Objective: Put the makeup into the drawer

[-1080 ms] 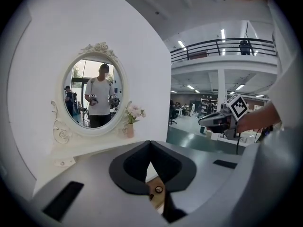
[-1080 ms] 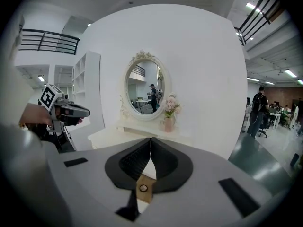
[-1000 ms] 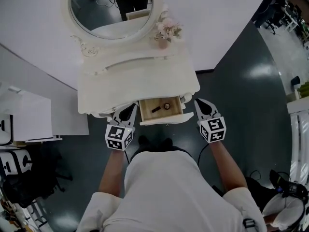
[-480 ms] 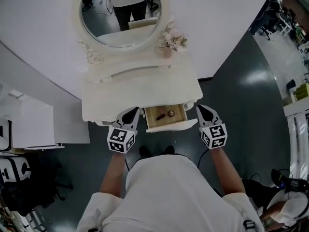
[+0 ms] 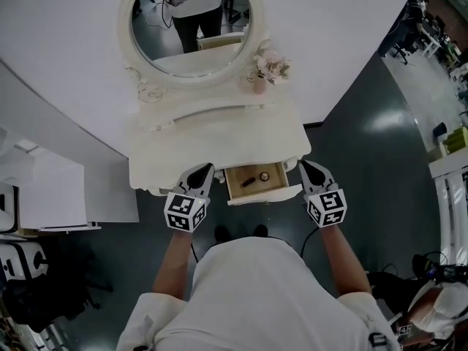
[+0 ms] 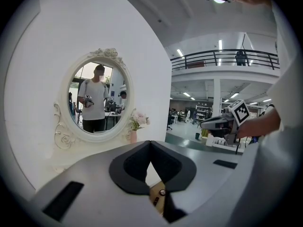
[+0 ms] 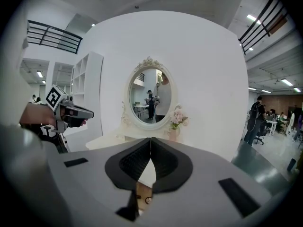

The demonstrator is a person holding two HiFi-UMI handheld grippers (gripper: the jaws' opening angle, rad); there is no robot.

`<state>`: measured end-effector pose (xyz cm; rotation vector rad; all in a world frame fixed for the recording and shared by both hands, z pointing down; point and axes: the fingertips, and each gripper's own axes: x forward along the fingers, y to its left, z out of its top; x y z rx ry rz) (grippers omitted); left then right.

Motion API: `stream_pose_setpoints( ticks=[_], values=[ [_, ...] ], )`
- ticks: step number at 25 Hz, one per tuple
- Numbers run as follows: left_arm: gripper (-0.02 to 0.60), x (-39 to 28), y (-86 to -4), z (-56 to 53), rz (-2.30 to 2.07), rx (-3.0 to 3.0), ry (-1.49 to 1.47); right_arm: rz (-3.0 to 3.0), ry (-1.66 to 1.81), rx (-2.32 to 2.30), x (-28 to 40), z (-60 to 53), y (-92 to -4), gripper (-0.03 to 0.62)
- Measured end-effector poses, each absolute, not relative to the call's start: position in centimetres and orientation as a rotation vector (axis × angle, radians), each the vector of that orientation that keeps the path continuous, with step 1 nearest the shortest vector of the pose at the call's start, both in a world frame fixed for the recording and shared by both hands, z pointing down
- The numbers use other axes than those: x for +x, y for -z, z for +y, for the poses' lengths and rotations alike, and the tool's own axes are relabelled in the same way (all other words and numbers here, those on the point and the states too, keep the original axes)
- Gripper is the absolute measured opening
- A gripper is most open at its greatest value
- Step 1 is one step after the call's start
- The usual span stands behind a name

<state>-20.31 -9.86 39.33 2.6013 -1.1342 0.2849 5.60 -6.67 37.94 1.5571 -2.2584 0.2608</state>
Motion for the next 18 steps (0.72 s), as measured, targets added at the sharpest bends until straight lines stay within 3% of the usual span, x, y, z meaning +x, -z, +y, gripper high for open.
stream_pose_setpoints(
  ticks=[18],
  values=[
    [0.015,-20.6,-38.8,-11.2,-1.119,2.613,-0.271,-2.268,-0.24,1.533,4.9,-7.7,-37.3,0.028]
  ],
)
